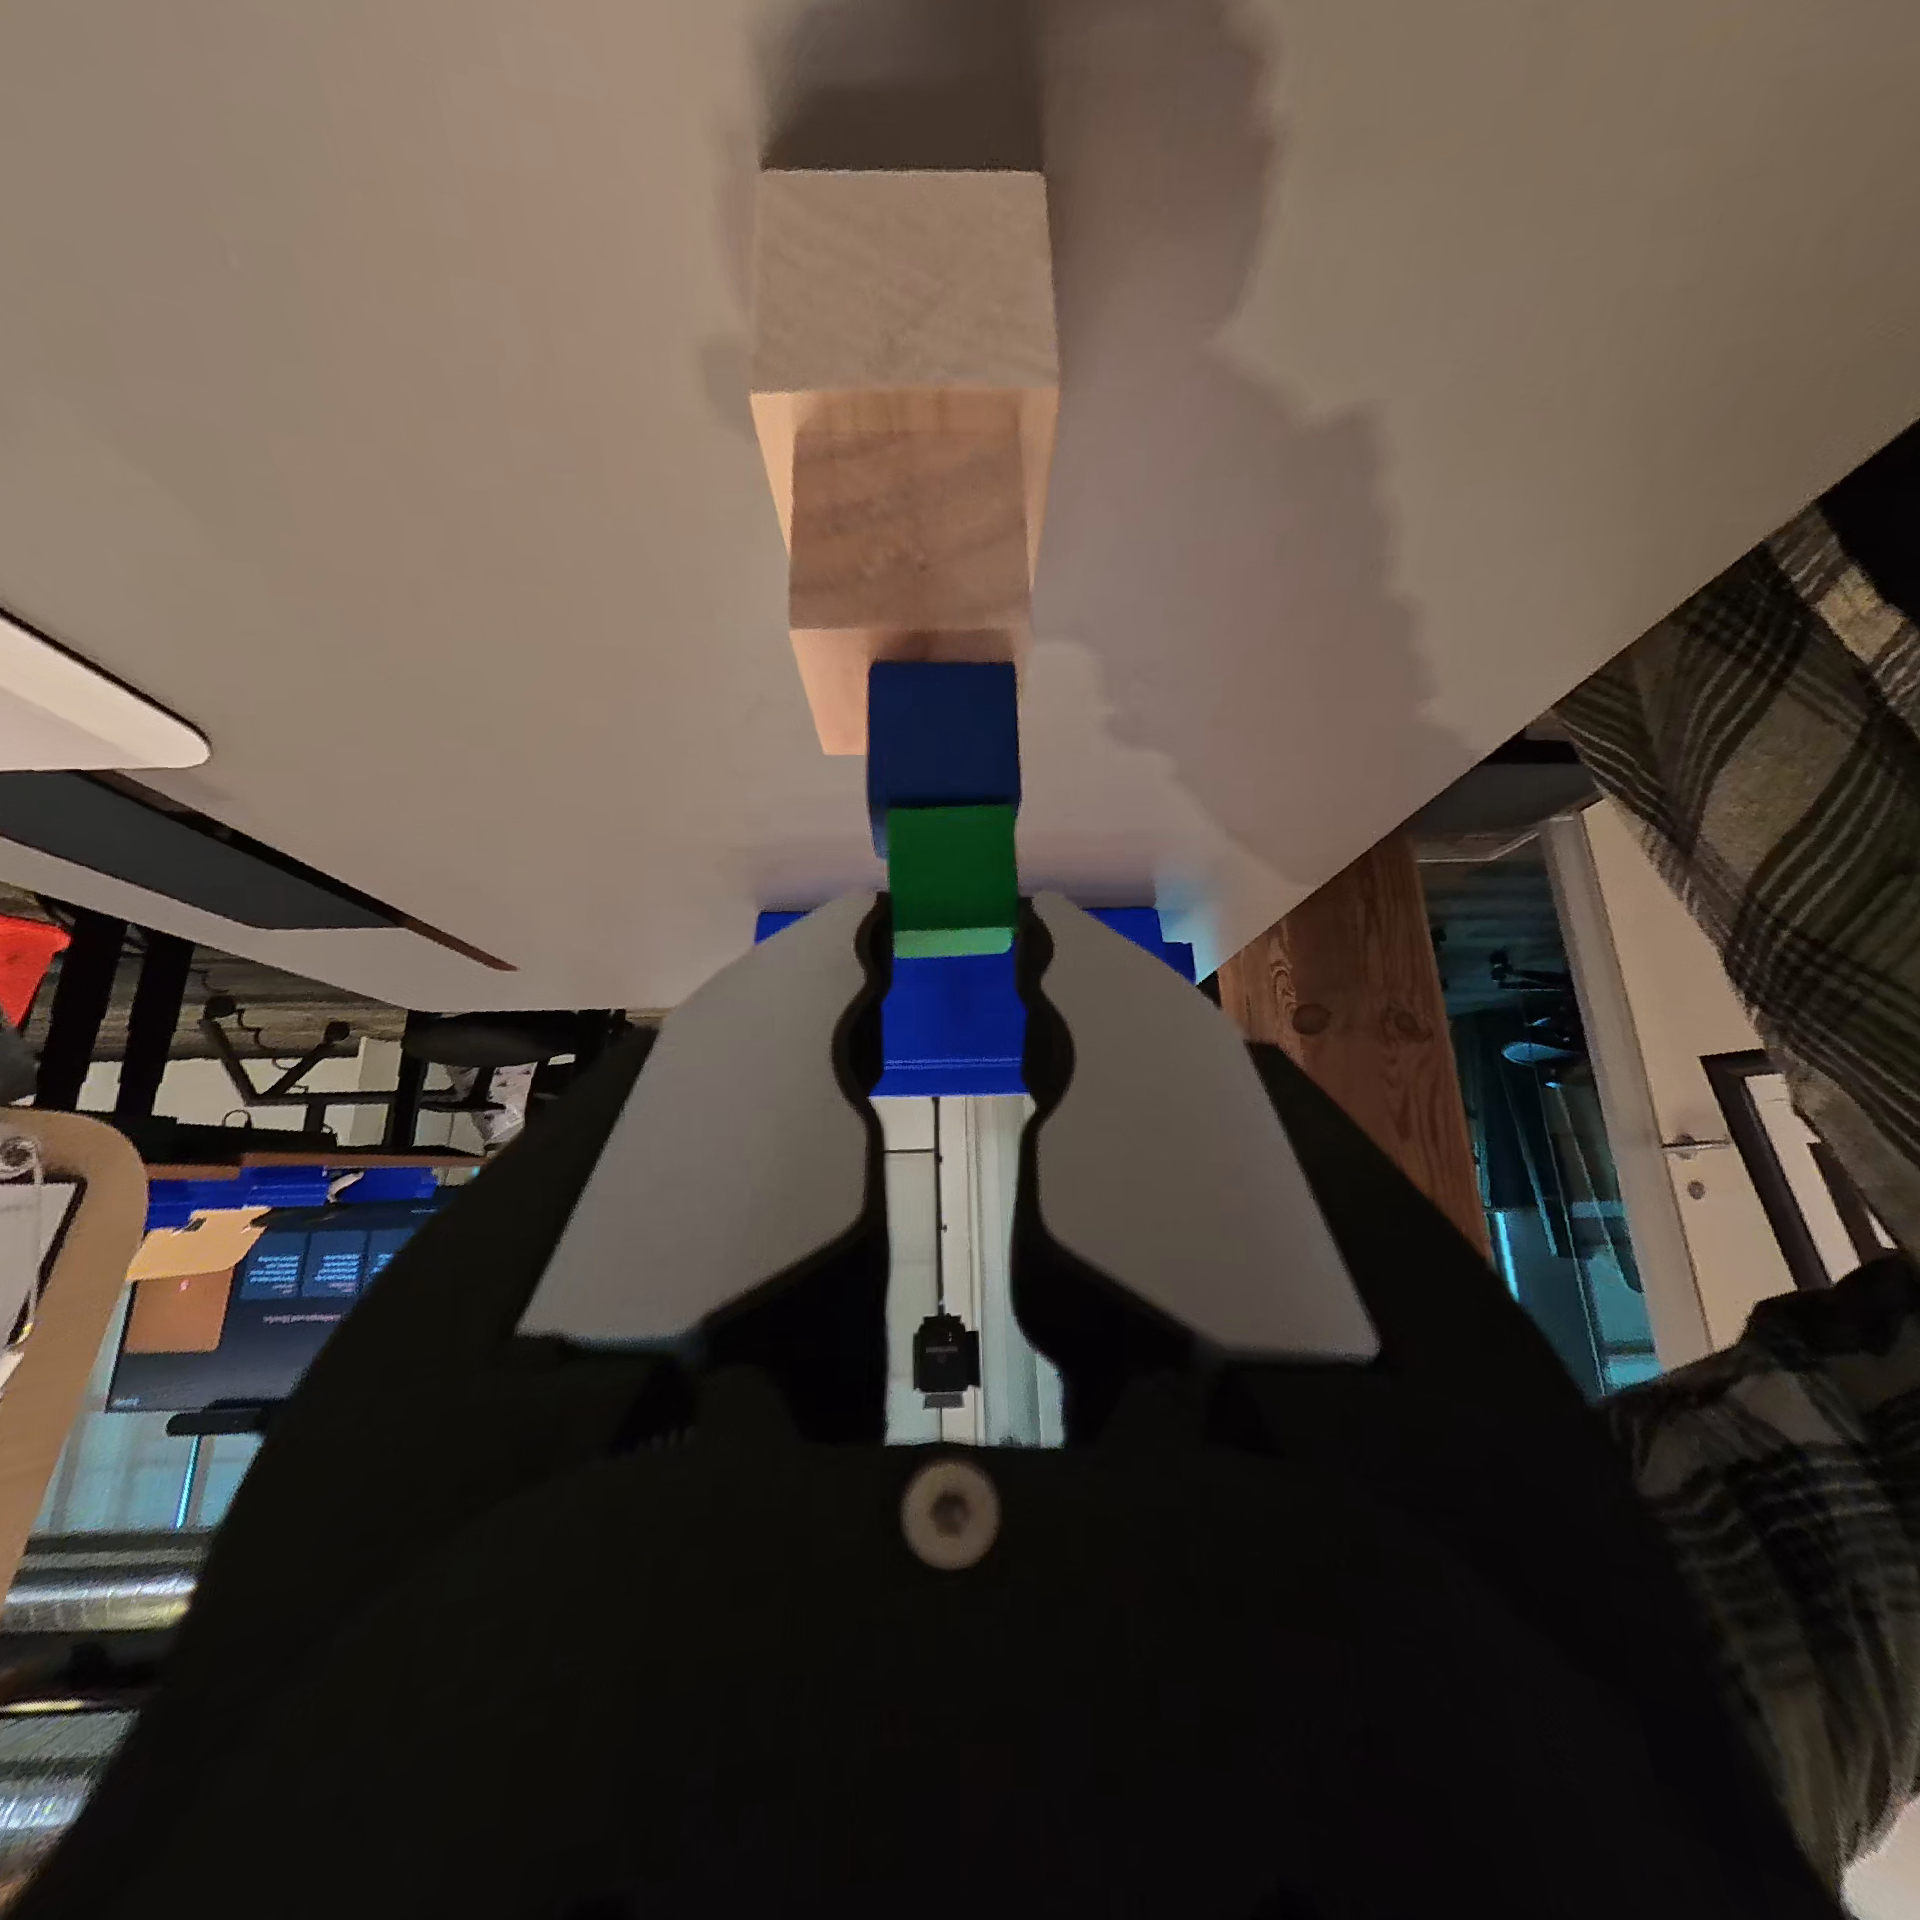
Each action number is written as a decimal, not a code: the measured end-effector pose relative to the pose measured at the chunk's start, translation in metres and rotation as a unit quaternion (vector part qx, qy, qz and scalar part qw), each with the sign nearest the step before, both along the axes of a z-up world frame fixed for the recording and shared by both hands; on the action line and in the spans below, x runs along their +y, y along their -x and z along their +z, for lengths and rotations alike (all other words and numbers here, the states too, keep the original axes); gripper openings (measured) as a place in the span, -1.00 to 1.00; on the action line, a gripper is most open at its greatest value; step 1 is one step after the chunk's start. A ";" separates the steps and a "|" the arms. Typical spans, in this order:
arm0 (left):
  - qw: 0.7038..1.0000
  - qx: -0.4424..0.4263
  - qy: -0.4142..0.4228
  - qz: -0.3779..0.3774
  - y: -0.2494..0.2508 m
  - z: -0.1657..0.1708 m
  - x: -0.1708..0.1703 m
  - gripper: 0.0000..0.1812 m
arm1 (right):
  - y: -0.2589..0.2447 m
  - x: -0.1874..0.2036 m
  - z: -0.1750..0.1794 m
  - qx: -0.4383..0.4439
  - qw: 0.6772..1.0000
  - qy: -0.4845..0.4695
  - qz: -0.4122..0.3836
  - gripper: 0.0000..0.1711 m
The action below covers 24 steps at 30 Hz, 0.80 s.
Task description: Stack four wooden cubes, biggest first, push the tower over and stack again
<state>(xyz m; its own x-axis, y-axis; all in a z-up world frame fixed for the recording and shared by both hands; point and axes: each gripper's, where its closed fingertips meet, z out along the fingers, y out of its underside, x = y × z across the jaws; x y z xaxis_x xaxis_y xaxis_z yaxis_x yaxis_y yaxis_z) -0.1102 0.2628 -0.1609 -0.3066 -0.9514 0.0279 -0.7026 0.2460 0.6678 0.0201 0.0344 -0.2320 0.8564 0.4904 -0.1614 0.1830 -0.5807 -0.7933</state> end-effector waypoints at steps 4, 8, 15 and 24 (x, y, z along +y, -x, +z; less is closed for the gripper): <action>1.000 0.015 -0.005 -0.013 0.002 -0.001 0.003 -0.76 | 0.001 0.000 0.000 0.002 1.000 0.000 0.001 0.37; 1.000 0.006 -0.003 -0.013 -0.002 -0.001 0.003 -0.76 | 0.000 -0.001 -0.002 0.004 1.000 0.002 0.000 0.36; 1.000 0.018 -0.006 -0.019 -0.001 0.000 0.003 -0.76 | -0.002 -0.002 -0.003 0.003 1.000 0.003 -0.003 0.37; 1.000 0.015 0.001 -0.010 -0.002 -0.002 0.001 -0.76 | -0.004 -0.003 -0.004 0.005 1.000 0.003 -0.007 0.38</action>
<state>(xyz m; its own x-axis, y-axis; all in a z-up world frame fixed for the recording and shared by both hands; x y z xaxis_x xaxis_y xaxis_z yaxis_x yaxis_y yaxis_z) -0.1082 0.2637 -0.1630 -0.3240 -0.9453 0.0386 -0.6771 0.2602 0.6884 0.0240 0.0315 -0.2360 0.8616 0.4777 -0.1718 0.1676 -0.5872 -0.7919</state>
